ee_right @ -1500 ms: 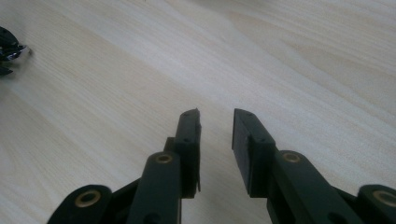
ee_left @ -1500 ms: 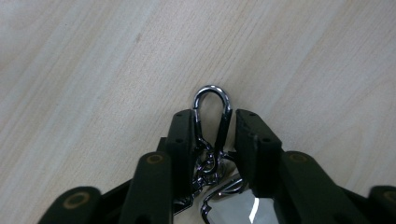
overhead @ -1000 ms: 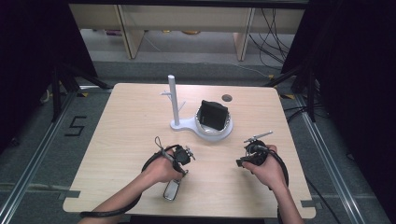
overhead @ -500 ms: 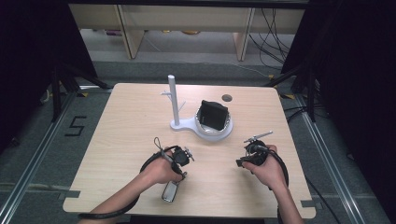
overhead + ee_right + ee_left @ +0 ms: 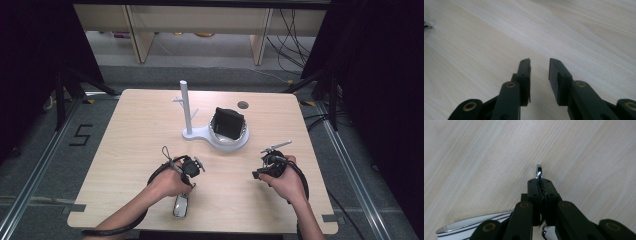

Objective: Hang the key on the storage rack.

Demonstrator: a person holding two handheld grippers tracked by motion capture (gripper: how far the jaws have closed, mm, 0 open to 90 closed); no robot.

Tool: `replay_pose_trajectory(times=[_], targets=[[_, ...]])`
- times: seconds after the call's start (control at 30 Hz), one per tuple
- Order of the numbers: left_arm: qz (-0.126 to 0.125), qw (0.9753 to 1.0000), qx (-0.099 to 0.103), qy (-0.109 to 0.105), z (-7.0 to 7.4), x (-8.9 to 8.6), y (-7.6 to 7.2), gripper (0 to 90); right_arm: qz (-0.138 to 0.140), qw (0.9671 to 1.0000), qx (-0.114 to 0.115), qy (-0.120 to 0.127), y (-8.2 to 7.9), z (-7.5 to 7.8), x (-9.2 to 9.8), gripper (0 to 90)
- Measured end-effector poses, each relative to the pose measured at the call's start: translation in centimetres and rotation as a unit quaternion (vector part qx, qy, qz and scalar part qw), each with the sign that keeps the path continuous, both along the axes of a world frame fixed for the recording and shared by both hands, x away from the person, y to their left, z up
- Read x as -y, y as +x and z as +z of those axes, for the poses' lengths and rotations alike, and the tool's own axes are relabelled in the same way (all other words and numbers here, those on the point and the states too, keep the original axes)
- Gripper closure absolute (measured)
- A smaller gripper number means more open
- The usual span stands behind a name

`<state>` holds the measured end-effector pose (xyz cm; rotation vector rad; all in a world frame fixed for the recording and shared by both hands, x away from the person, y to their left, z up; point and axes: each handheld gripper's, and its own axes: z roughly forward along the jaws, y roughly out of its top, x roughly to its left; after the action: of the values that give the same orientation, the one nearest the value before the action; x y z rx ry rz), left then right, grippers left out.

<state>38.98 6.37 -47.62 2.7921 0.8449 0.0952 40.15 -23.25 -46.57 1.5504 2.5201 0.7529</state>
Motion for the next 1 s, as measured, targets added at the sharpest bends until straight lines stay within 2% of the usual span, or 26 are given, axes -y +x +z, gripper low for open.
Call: replay_pose_trajectory(times=[0.07, 0.1, 0.13, 0.3, 0.37, 0.57, 0.6, 0.63, 0.7, 0.77, 0.87, 0.9, 0.93, 0.97, 1.0], targets=[[0.012, 0.9999, -0.004, 0.008, -0.3, -0.2, 0.0, 84.7, -0.007, 1.0000, -0.002, 0.001, -0.1, 0.0, -0.1, 71.7], [0.012, 0.9999, -0.002, 0.004, -0.3, -0.3, 0.1, 84.3, -0.015, 0.9998, -0.010, 0.008, -0.2, 0.1, -0.3, 71.7], [0.014, 0.9999, -0.005, 0.000, -0.3, -0.5, 0.1, 84.4, -0.003, 1.0000, -0.001, 0.000, 0.0, 0.0, -0.1, 71.6], [0.017, 0.9997, -0.017, 0.001, -0.2, -0.9, 0.3, 86.2, 0.000, 1.0000, -0.007, 0.006, -0.1, 0.2, -0.1, 71.5], [0.020, 0.9996, -0.020, 0.001, -0.2, -1.0, 0.3, 86.3, 0.004, 1.0000, 0.001, 0.002, -0.1, 0.0, 0.0, 71.4], [0.010, 0.9998, -0.015, -0.012, -0.3, -1.3, 0.3, 86.5, 0.005, 1.0000, 0.000, 0.001, 0.0, 0.0, 0.0, 71.3], [0.006, 0.9997, -0.014, -0.021, -0.2, -1.5, 0.3, 86.6, -0.001, 1.0000, -0.002, 0.005, -0.1, 0.0, -0.1, 71.2], [0.006, 0.9997, -0.014, -0.021, -0.2, -1.5, 0.3, 86.6, -0.009, 0.9999, -0.004, 0.010, -0.2, 0.0, -0.3, 71.2], [0.004, 0.9992, -0.008, -0.039, -0.1, -1.9, 0.3, 86.6, 0.001, 1.0000, 0.003, 0.003, 0.0, 0.0, 0.0, 71.2], [0.006, 0.9982, -0.001, -0.060, 0.3, -2.5, 0.3, 86.6, -0.004, 1.0000, 0.003, 0.000, 0.0, 0.0, -0.1, 71.2], [0.016, 0.9962, 0.020, -0.084, 0.9, -3.3, 0.6, 86.6, 0.000, 1.0000, -0.003, 0.006, -0.1, 0.1, -0.1, 71.3], [0.027, 0.9949, 0.030, -0.092, 1.1, -3.6, 0.6, 86.6, 0.009, 0.9999, 0.012, 0.004, -0.1, 0.1, 0.0, 71.3], [0.039, 0.9932, 0.037, -0.103, 1.3, -3.9, 0.7, 86.6, 0.002, 1.0000, 0.008, 0.003, -0.1, 0.1, -0.1, 71.3], [0.051, 0.9901, 0.051, -0.120, 1.4, -4.1, 0.8, 86.6, -0.002, 1.0000, 0.006, 0.002, -0.1, 0.1, -0.1, 71.3], [0.052, 0.9899, 0.062, -0.116, 1.6, -4.5, 1.0, 86.6, -0.007, 0.9998, -0.002, 0.016, -0.3, 0.2, -0.2, 71.3]])
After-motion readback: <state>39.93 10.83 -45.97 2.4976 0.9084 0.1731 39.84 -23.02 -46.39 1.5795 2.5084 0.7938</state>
